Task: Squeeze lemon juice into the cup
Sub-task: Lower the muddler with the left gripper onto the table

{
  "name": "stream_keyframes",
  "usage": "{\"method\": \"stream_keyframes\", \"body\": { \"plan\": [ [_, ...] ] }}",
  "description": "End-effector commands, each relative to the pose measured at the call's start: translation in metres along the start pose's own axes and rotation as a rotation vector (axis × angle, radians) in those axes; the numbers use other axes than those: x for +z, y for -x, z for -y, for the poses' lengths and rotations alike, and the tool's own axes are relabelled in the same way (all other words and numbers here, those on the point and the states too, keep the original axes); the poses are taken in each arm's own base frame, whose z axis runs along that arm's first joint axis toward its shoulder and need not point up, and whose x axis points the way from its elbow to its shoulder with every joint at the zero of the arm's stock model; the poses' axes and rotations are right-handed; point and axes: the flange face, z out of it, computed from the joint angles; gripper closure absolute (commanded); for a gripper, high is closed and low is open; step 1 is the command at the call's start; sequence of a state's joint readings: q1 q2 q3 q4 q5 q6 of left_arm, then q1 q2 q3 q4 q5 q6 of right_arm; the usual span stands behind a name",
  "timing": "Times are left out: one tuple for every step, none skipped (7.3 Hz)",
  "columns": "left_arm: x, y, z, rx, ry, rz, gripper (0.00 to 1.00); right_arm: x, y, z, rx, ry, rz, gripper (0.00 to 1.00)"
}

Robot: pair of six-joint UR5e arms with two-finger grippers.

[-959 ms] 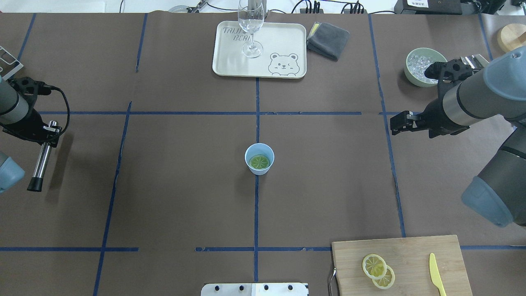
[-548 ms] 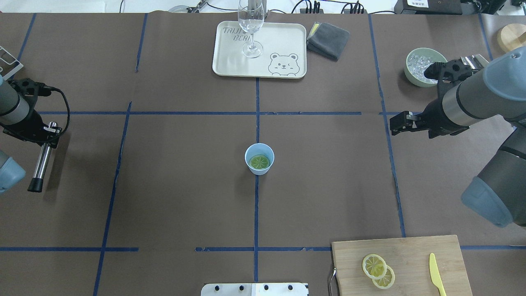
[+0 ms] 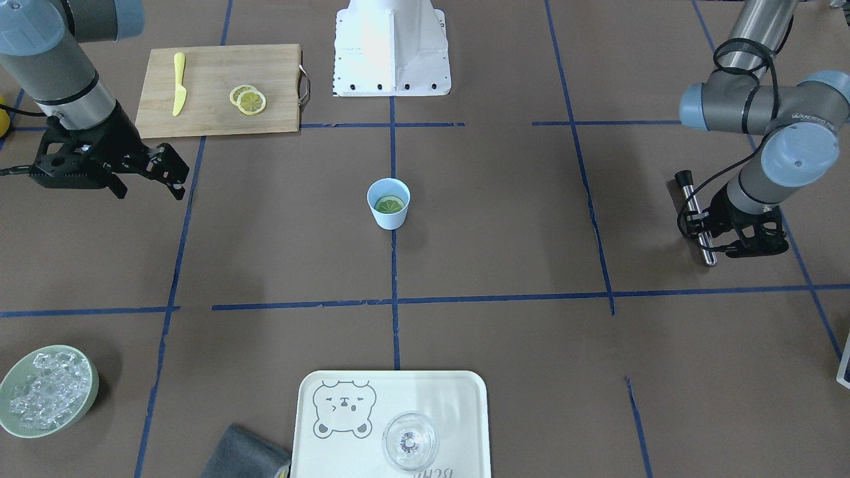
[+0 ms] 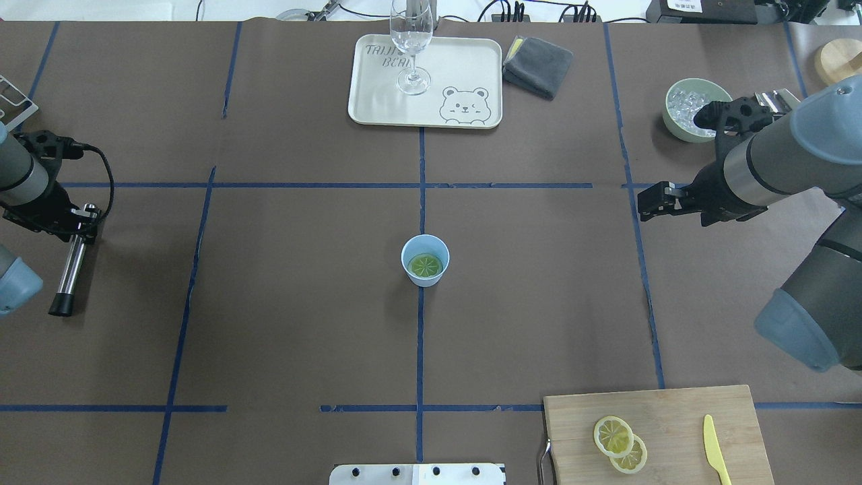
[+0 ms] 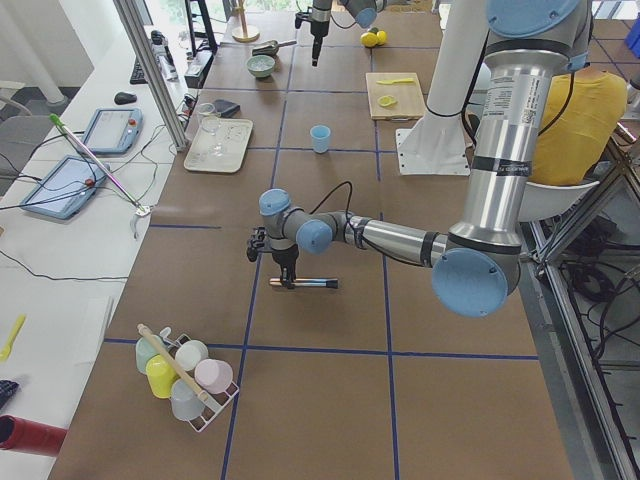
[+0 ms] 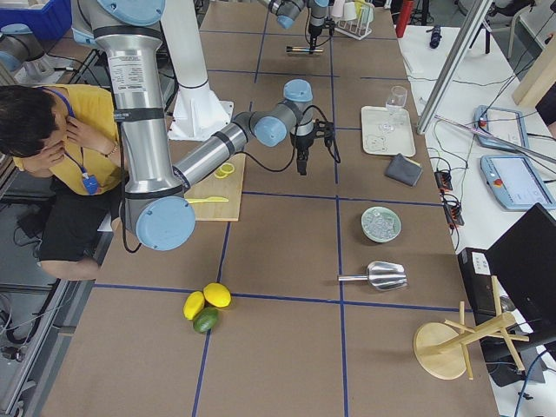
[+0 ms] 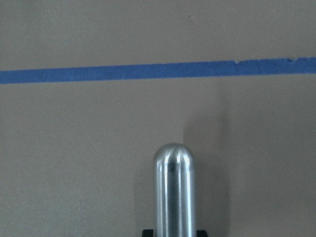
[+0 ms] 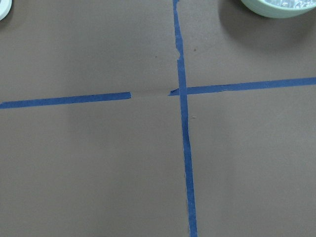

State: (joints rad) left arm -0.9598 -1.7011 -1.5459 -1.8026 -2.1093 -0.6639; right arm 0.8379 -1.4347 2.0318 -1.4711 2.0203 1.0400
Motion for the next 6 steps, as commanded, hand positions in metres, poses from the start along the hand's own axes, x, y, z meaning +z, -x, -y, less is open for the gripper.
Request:
{"method": "stream_keyframes", "body": {
  "plan": [
    [-0.001,-0.001,0.0,0.007,-0.002,-0.002,0.0,-0.001,0.0,0.0,0.0,-0.001,0.001,0.0],
    [-0.008,-0.006,-0.001,0.015,-0.007,-0.017,0.0,-0.001,0.0,0.0,-0.001,-0.001,0.001,0.0],
    [-0.031,-0.015,-0.003,0.031,-0.017,-0.075,0.0,-0.003,-0.003,0.003,-0.002,-0.005,0.001,0.0],
    [-0.081,-0.004,0.005,0.058,-0.091,-0.115,0.0,-0.008,-0.016,0.01,-0.027,0.002,0.002,0.0],
    [-0.121,0.015,0.006,0.123,-0.151,-0.146,0.0,-0.021,-0.049,0.022,-0.062,0.024,0.017,0.0],
    [-0.141,0.054,0.004,0.144,-0.17,-0.184,0.0,-0.031,-0.086,0.032,-0.085,0.035,0.019,0.0]
  ]
}}
